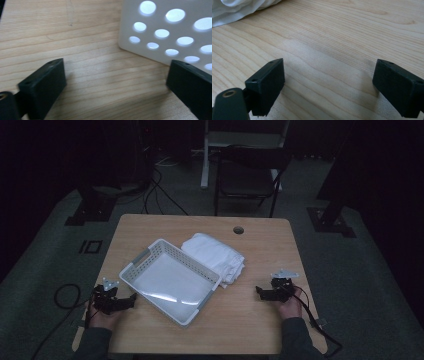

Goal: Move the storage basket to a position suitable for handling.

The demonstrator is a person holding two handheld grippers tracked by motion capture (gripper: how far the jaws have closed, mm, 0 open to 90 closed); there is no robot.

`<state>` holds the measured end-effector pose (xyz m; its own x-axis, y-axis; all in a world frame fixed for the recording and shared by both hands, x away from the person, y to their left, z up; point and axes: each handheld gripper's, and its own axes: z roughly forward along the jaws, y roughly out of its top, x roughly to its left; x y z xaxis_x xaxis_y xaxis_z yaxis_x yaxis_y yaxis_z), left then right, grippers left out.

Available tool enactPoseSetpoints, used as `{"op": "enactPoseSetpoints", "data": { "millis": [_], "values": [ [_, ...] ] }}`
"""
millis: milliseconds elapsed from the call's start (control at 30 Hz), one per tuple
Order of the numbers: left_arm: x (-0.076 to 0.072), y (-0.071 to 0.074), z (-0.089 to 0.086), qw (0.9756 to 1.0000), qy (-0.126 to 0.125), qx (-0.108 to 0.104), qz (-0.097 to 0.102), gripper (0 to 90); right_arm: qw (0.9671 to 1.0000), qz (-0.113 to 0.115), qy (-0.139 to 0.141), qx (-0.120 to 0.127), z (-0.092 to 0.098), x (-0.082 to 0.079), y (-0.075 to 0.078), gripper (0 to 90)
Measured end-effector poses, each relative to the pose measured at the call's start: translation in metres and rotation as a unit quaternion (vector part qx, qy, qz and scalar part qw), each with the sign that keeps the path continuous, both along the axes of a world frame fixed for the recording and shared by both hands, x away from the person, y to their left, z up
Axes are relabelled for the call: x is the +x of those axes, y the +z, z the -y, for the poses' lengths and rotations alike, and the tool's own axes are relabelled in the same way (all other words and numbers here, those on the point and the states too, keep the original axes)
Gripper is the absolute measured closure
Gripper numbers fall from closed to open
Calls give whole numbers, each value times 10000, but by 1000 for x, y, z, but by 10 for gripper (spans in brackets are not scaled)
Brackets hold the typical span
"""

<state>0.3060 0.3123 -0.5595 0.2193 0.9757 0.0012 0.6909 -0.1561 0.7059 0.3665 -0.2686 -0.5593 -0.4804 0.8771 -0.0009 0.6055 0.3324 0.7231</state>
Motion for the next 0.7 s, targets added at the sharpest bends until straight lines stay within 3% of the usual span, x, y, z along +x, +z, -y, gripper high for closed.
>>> {"op": "enactPoseSetpoints", "data": {
  "millis": [133,300,333,433,467,500,533,700],
  "values": [
    [-2,1,-3,10000,19,-19,46,140,10000,-1,-16,3,0,0,0,106],
    [-3,1,-4,10000,3,-24,57,148,10000,7,-51,5,0,-1,0,128],
    [-3,1,-3,10000,-24,-16,43,148,9999,53,-81,46,0,-2,1,225],
    [-3,1,-3,10000,-49,-14,63,148,9998,40,-185,108,-1,-3,3,283],
    [-3,1,-3,10000,-49,-14,63,148,9994,6,-195,284,-2,-4,4,295],
    [-3,1,-3,10000,-51,-15,63,148,9994,6,-195,284,-2,-4,4,295],
    [-3,1,-3,10000,-52,-17,65,147,9989,-16,-185,420,-6,-5,6,295],
    [-3,1,-2,10000,-56,-23,76,147,9988,172,-99,450,-26,-4,19,295]
  ]
}}
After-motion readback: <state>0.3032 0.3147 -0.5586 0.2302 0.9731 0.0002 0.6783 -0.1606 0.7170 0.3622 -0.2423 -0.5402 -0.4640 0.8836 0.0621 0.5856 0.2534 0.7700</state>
